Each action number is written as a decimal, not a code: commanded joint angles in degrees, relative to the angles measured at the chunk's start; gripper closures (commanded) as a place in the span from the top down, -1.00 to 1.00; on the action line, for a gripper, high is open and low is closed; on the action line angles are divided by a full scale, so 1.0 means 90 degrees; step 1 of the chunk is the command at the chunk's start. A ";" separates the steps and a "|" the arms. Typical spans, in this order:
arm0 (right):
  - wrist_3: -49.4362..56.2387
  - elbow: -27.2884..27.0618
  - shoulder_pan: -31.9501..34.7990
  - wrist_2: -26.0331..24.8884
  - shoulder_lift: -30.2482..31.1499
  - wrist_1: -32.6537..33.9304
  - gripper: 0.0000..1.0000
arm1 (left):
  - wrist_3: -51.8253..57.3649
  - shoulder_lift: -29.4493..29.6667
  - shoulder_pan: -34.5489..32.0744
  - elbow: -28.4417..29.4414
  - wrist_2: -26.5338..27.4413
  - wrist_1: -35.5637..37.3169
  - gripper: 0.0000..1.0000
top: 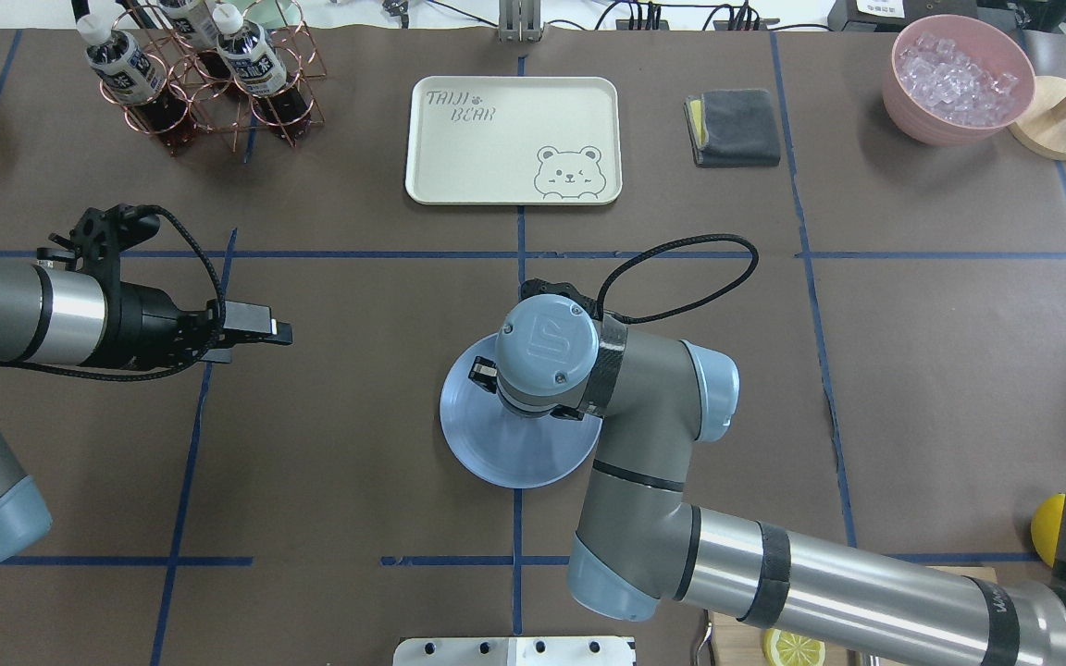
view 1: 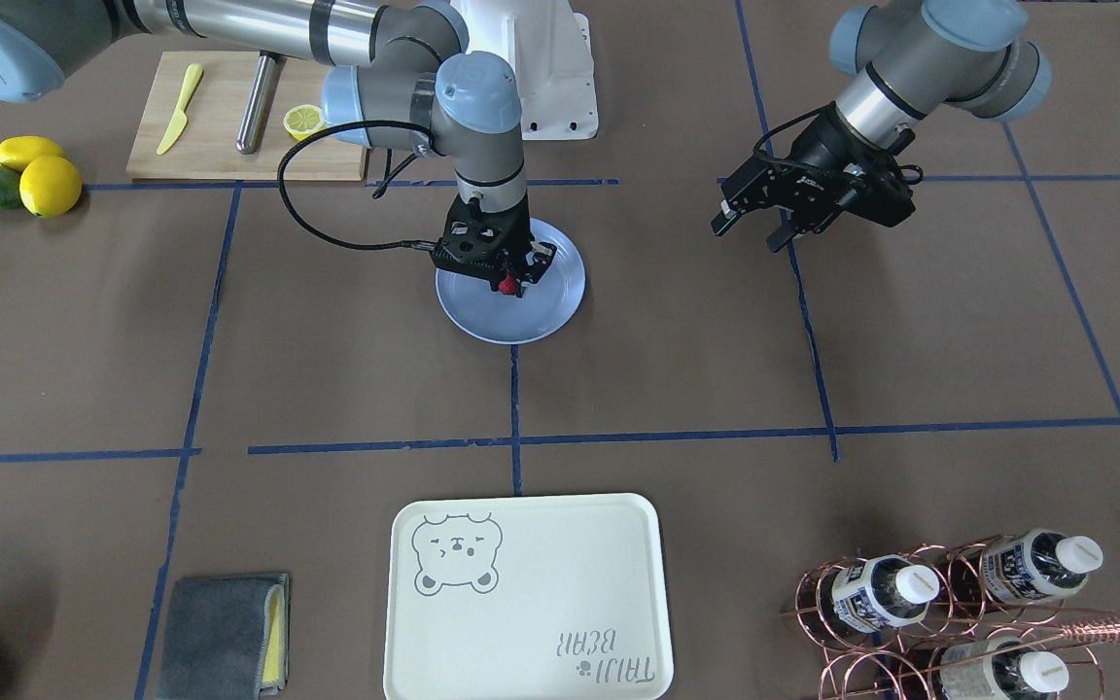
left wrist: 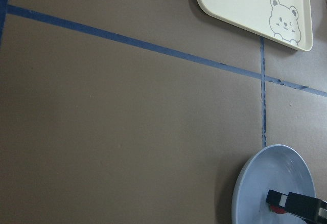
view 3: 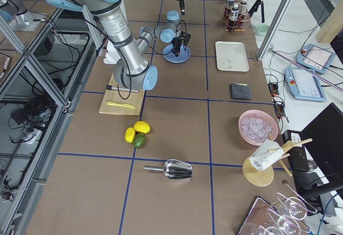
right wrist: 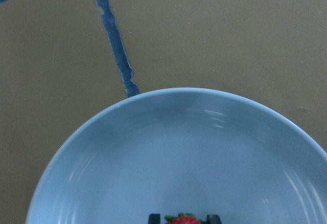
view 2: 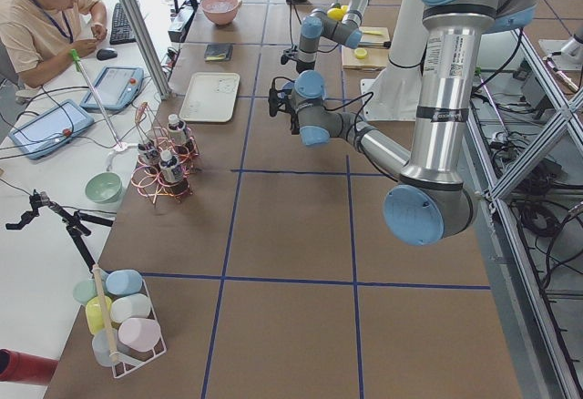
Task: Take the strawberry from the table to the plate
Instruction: 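Carry the strawberry over the plate and lower it with the right gripper, then open the right gripper and lift both arms away from the plate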
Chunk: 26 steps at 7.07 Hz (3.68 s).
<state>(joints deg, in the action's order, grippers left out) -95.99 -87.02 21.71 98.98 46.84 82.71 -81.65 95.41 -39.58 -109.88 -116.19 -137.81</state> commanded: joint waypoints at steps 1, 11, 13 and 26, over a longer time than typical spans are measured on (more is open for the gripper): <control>0.0001 0.0050 0.0000 -0.0002 -0.0058 -0.0001 -1.00 | 0.0000 0.0004 0.0003 0.0002 0.0000 0.0000 1.00; 0.0001 0.0050 0.0000 0.0008 -0.0029 0.0048 0.65 | 0.0000 -0.0006 -0.0006 -0.0008 0.0000 0.0000 1.00; 0.0011 0.0050 0.0000 -0.0002 -0.0029 0.0048 1.00 | 0.0000 -0.0006 -0.0006 -0.0008 0.0000 0.0000 1.00; 0.7812 -0.3137 0.5314 0.3557 0.5594 0.0273 1.00 | 0.8502 -0.1677 -0.3885 0.0842 -0.1269 0.1619 1.00</control>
<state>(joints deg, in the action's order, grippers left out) -38.29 -117.89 60.95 126.05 93.60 85.19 -18.38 79.78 -66.48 -103.06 -127.01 -132.35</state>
